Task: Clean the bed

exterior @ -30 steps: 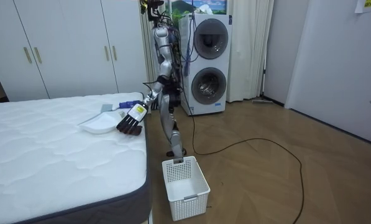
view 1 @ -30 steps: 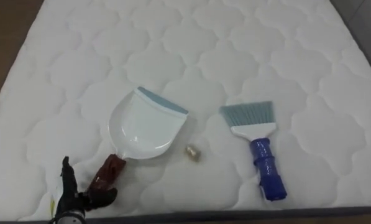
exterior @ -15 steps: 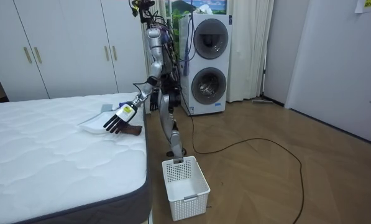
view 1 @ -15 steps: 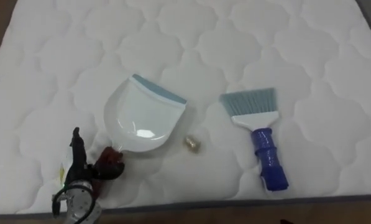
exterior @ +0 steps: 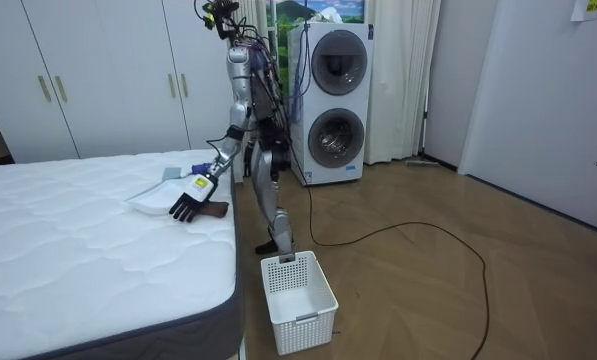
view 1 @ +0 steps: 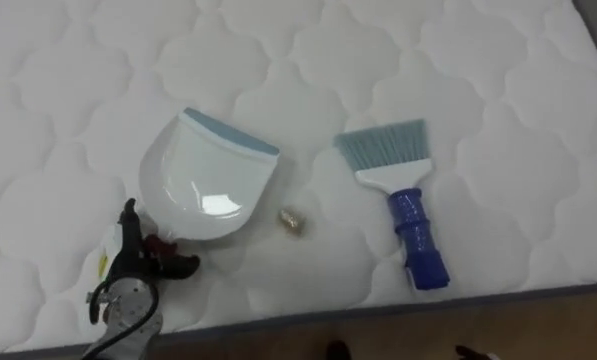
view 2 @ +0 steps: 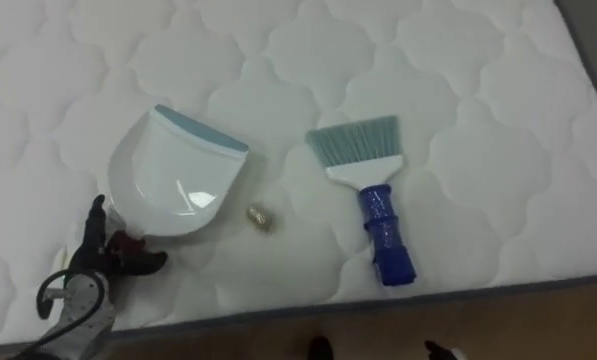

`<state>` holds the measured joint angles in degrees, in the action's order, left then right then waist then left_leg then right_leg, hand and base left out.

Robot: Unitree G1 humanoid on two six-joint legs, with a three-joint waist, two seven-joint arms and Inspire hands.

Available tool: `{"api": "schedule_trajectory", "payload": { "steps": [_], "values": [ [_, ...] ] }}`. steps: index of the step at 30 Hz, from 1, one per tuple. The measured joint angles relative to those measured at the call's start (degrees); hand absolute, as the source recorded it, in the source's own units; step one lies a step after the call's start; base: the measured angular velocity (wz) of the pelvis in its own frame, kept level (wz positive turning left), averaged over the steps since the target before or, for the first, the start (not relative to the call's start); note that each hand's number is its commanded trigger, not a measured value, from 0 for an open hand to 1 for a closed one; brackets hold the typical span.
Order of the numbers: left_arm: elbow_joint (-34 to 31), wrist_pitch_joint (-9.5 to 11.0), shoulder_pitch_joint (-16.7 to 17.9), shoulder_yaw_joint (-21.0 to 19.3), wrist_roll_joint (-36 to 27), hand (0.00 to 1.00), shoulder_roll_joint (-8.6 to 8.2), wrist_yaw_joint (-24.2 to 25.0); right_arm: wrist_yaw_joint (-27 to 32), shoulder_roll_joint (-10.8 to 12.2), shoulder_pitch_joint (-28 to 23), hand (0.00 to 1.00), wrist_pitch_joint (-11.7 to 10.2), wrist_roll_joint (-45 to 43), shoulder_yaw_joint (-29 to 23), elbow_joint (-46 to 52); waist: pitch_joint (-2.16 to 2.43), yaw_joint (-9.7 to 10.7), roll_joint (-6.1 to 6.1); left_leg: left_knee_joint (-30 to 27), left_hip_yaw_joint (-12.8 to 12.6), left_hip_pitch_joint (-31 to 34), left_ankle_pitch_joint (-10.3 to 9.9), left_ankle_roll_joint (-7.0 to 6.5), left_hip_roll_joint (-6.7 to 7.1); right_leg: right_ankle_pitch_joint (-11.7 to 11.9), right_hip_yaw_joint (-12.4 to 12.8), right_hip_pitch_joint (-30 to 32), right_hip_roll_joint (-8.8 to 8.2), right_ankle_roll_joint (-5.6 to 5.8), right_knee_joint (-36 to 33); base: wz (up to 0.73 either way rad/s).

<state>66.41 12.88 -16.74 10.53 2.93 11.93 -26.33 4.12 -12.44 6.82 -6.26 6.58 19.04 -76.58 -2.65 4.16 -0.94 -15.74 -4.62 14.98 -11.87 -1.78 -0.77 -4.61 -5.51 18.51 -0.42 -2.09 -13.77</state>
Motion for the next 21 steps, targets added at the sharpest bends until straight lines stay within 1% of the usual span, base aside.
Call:
{"api": "schedule_trajectory", "payload": {
  "steps": [4, 8, 13, 17, 21],
  "values": [
    [0.2, -0.5, 0.0, 0.0, 0.0, 0.00, -0.01, 0.1, 0.1, 0.0, 0.6, 0.00, 0.1, 0.1, 0.3, 0.1, -0.08, 0.0, -0.33, -0.1, 0.0, 0.3, 0.3, -0.40, 0.05, -0.1, -0.9, 0.1, -0.16, 0.15, -0.1, 0.07],
    [0.5, -1.4, 0.1, 0.0, 0.1, 0.00, -0.02, 0.5, -0.2, -0.2, 0.5, 0.00, 0.1, 1.7, 1.3, 0.3, -0.04, 0.0, -0.43, -0.1, -0.3, 0.4, 0.7, -0.33, 0.17, -0.2, -0.8, 0.8, -0.32, 0.01, -1.2, -0.03],
    [1.1, -1.4, 0.1, 0.0, 0.0, 0.00, -0.02, 0.8, -0.5, -0.5, 0.7, 0.00, 0.1, 3.3, 2.3, 0.2, 0.00, 0.1, -0.41, -0.1, -0.8, 1.1, 0.7, -0.33, 0.55, -0.4, -0.6, 2.1, -0.56, -0.12, -2.5, -0.02],
    [1.1, -2.0, 0.4, 0.0, 0.1, 0.00, 0.01, 0.9, -0.5, -0.6, 0.7, 0.00, 0.2, 4.6, 2.3, 0.2, 0.04, -0.2, -0.38, -2.3, -1.1, 3.6, 0.8, -0.41, 0.49, -0.4, -0.2, 4.5, -0.53, -0.16, -3.9, -0.03],
    [1.1, -2.4, 0.2, 0.0, 0.6, 0.00, 0.00, 0.9, -0.5, -0.6, 1.0, 0.00, 0.2, 4.6, 2.3, 0.4, 0.07, -0.1, -0.42, -3.3, -1.5, 5.4, 0.8, -0.43, 0.42, -0.3, 0.1, 6.4, -0.59, -0.19, -4.8, -0.05]
  ]
}}
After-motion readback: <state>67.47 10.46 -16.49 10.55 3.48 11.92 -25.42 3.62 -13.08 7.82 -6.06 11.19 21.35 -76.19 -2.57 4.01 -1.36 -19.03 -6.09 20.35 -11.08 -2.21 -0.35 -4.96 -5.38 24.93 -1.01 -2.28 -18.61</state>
